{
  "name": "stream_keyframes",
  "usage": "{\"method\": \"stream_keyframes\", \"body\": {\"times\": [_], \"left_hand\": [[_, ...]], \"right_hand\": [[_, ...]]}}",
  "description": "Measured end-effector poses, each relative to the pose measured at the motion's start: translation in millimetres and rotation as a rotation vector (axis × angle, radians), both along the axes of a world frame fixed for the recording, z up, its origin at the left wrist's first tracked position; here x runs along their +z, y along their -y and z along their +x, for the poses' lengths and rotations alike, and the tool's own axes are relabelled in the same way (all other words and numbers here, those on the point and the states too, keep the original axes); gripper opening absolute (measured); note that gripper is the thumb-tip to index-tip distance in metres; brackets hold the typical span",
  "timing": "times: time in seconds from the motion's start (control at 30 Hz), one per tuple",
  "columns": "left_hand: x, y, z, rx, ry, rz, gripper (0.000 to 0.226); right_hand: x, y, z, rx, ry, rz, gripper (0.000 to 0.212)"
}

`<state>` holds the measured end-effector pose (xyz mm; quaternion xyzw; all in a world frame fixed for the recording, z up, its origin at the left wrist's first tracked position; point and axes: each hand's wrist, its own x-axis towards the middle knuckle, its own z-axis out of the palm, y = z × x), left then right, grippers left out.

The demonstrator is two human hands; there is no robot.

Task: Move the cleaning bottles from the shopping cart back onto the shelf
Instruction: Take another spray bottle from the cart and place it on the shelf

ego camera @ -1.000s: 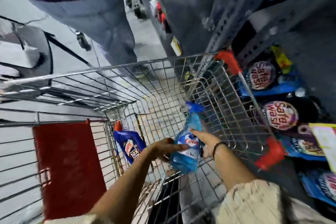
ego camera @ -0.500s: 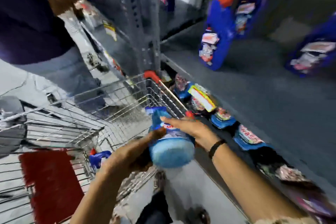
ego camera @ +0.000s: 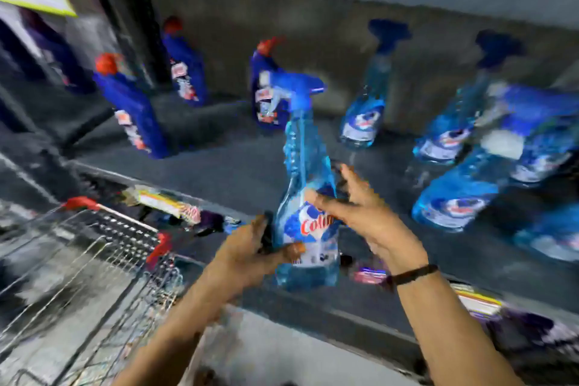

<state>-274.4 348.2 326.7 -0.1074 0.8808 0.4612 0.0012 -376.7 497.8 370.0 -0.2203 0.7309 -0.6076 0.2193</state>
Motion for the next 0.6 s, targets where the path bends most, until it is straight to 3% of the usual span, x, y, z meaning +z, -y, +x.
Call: {"method": "stream_keyframes", "body": {"times": [0.1, 0.2, 0.3, 0.4, 0.5, 0.6], "left_hand": [[16, -14, -57, -0.046, -0.055, -0.101, 0.054], [11, -20, -109, -0.065, -0.139, -0.043, 0.054], [4, -25, -141, -0.098, -0.120, -0.041, 0.058], [-18, -24, -157, -0.083, -0.082, -0.027, 0.081], [-24, -27, -161, -0.092, -0.104, -0.062, 0.060], [-31, -23, -159, -0.131, -0.136, -0.047, 0.053]], "right_hand": [[4, -25, -28, -0.158, -0.157, -0.038, 0.059], [3, -30, -50, -0.269, -0.288, -0.029, 0.069], [-9, -30, -67, -0.320, -0.341, 0.011, 0.071], [-29, -32, -74, -0.355, -0.334, 0.031, 0.069], [-38, -33, -79, -0.389, -0.306, -0.012, 0.070], [-40, -31, -68, -0.616, -0.533, -0.003, 0.073]]}}
